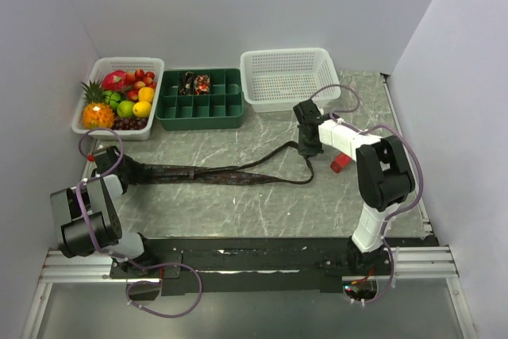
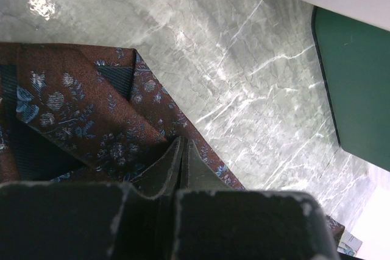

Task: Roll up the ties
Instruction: Flatten out the tie at the center of the board.

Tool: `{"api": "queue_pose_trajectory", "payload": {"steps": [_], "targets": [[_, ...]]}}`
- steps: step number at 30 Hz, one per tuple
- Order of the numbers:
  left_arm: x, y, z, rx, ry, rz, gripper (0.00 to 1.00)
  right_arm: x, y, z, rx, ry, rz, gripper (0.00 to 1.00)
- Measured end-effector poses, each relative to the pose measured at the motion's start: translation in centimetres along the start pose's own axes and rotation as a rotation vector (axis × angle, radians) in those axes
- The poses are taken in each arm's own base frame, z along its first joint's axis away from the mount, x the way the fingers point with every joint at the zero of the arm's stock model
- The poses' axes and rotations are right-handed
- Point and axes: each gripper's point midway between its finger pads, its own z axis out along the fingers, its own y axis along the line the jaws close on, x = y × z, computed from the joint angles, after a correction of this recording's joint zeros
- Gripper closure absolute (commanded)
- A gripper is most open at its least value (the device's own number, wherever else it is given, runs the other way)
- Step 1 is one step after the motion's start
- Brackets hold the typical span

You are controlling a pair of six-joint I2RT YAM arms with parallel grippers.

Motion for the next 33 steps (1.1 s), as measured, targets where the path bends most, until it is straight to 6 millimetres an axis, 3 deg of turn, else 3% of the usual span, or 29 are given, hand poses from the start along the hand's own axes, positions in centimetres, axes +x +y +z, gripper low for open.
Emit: {"api": "queue_pose_trajectory", "payload": {"steps": [10, 14, 19, 23, 27, 33], "targets": [[-0.2, -0.2, 0.3, -0.002, 0.008, 0.002, 0.99, 0.5, -1.4, 0.7, 0.062, -0.024, 0.038, 1.00], [-0.3, -0.2, 0.4, -0.006, 0.012, 0.005, 0.99, 0.6, -2.3, -1.1, 0.037, -0.120, 0.074, 1.00], [-0.4, -0.3, 0.5, -0.007, 0.014, 0.004, 0.99, -1.4, -2.6, -5.0, -0.062, -0.361, 0.152, 1.00], [-0.4, -0.3, 0.5, -0.007, 0.014, 0.004, 0.99, -2.1, -2.7, -6.5, -0.138, -0.507, 0.198, 1.00], [-0.4, -0.3, 0.5, -0.007, 0.014, 0.004, 0.99, -1.5, -2.5, -6.1, -0.196, -0.579, 0.243, 1.00], [-0.4, -0.3, 0.5, -0.007, 0.014, 0.005, 0.99, 1.1, -2.3, -4.9, -0.278, -0.669, 0.281, 1.00]]}}
